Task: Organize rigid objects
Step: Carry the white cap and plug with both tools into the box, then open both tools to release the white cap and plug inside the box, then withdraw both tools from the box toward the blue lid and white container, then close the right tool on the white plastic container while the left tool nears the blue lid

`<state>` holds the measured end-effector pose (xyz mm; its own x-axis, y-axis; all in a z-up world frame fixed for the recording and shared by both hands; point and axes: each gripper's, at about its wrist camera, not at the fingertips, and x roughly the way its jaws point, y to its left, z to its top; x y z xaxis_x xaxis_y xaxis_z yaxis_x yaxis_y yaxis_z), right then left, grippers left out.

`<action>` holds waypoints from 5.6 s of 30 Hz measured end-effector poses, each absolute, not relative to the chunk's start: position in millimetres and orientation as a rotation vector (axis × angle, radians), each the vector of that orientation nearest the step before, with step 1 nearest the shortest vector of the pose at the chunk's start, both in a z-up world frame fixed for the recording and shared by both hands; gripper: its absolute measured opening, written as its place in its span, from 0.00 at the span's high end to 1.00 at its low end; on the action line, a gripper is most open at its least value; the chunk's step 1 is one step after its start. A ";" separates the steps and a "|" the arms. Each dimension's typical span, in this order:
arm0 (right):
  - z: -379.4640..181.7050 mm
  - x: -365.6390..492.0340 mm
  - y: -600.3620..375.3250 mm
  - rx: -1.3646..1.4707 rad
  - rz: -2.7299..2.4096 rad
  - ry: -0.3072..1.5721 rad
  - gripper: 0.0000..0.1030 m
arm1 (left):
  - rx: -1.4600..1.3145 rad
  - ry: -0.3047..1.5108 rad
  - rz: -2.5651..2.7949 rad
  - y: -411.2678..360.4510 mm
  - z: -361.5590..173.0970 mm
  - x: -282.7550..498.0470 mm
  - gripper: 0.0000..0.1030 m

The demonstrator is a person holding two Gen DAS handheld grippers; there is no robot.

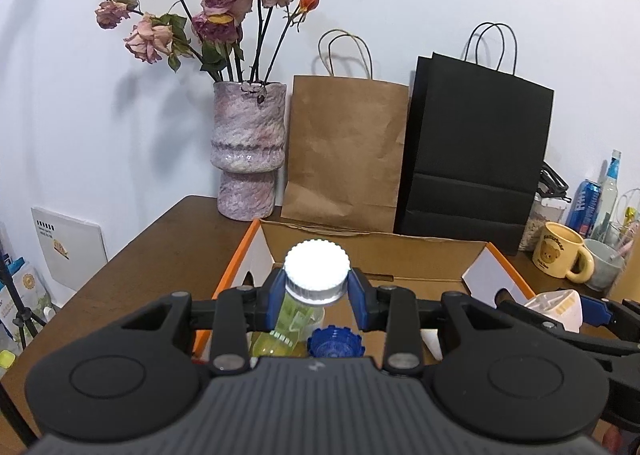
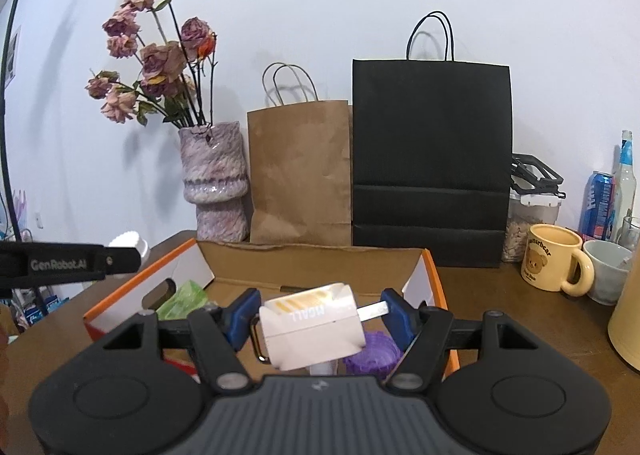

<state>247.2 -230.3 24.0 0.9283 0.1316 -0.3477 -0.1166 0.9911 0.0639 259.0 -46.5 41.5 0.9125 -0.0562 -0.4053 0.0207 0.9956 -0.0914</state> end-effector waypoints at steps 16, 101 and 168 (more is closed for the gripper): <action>16.3 298.1 -230.1 0.065 0.127 0.376 0.37 | -0.076 0.454 -0.008 -57.5 24.9 313.1 0.66; 20.3 249.0 -231.7 0.012 0.115 0.314 0.00 | -0.023 0.449 0.074 -32.0 21.4 273.9 0.00; -44.3 211.4 -136.6 -0.075 0.076 0.575 0.11 | -0.069 0.631 0.037 66.3 -35.4 198.5 0.00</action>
<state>211.4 -136.6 -44.3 0.8364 0.0504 -0.5458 -0.0923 0.9945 -0.0495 198.5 66.3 -35.4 0.8067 0.0136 -0.5908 -0.0560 0.9970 -0.0535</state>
